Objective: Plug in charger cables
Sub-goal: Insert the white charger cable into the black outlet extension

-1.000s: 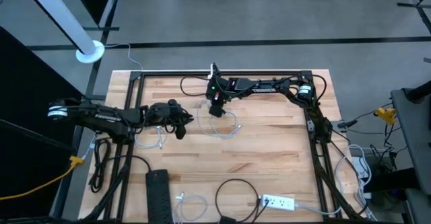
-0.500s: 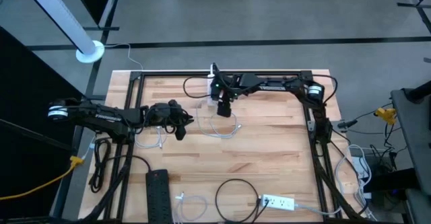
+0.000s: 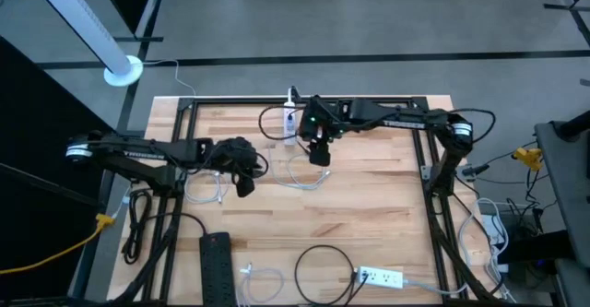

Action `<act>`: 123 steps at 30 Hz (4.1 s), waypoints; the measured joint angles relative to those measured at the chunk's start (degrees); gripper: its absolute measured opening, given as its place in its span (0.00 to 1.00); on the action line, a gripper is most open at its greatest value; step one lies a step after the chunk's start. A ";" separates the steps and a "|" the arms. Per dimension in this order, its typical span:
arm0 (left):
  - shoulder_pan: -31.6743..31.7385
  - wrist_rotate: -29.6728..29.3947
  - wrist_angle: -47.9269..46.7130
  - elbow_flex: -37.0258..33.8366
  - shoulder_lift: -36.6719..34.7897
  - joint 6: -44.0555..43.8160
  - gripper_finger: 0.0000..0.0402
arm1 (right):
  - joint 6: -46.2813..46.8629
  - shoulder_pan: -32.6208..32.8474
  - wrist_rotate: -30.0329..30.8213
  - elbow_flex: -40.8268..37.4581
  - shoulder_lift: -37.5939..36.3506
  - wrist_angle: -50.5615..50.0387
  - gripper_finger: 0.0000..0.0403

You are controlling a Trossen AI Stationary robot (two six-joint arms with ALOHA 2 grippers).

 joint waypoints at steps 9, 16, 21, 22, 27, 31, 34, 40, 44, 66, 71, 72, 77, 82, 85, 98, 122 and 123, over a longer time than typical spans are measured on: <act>-11.16 0.10 -23.18 3.20 0.06 -15.58 0.18 | 4.06 11.65 0.71 -1.56 -1.16 -6.26 0.28; -12.58 -5.67 -25.48 2.72 0.06 -22.25 0.23 | 4.10 20.38 6.40 -2.54 -1.16 -5.27 0.19; -5.41 -3.08 -26.62 1.55 0.06 -17.54 0.35 | 4.12 23.71 6.44 -2.54 -1.16 -5.26 0.13; -3.67 -2.46 -27.25 1.30 0.13 -16.26 0.38 | 4.12 24.22 6.44 -2.54 -1.16 -5.27 0.12; 5.15 -0.10 -31.58 0.86 2.64 -10.78 0.51 | 5.73 25.69 6.49 -3.11 -1.14 -4.72 0.07; 8.93 0.86 -33.48 0.84 6.43 -3.88 0.59 | 10.23 26.40 6.51 -5.50 -1.12 -4.22 0.06; 9.48 2.22 -33.03 0.96 9.61 -1.16 0.62 | 14.54 27.31 6.39 -8.20 -1.12 -4.21 0.06; 9.43 5.53 -31.85 1.27 15.08 0.54 0.64 | 22.88 29.75 6.31 -14.63 -1.07 -1.37 0.09; 9.43 5.69 -31.23 1.53 18.51 0.42 0.63 | 29.01 32.72 5.95 -19.54 -1.07 3.71 0.11; 9.36 -3.99 -42.44 16.05 29.27 24.41 0.57 | 44.77 42.17 9.67 -27.63 -1.49 9.61 0.11; 9.76 -4.81 -45.78 15.81 35.82 23.11 0.55 | 43.97 42.14 11.10 -27.69 -1.51 10.57 0.11; 9.72 -5.70 -45.35 15.81 36.97 23.55 0.54 | 43.72 42.07 11.11 -27.69 -1.49 11.07 0.12; 10.05 -10.90 -44.38 15.61 41.28 25.81 0.50 | 44.42 42.17 11.06 -27.69 -1.51 11.35 0.15; 10.14 -11.08 -43.33 15.27 42.09 26.71 0.46 | 44.64 42.17 11.01 -27.67 -1.51 11.39 0.17; 10.05 -9.79 -42.97 15.12 42.08 27.03 0.41 | 44.54 42.17 11.01 -27.65 -1.51 11.41 0.18; 8.01 -2.89 -38.87 13.78 35.67 21.97 0.00 | 34.28 41.28 11.43 -23.56 -1.66 8.23 0.10; 7.45 22.63 33.85 -11.92 -1.82 -11.48 0.00 | 1.11 32.85 30.42 -18.62 -2.58 34.88 0.21; 7.47 20.25 34.96 -12.76 -1.82 -14.20 0.00 | -0.36 32.65 30.40 -18.62 -2.58 37.06 0.21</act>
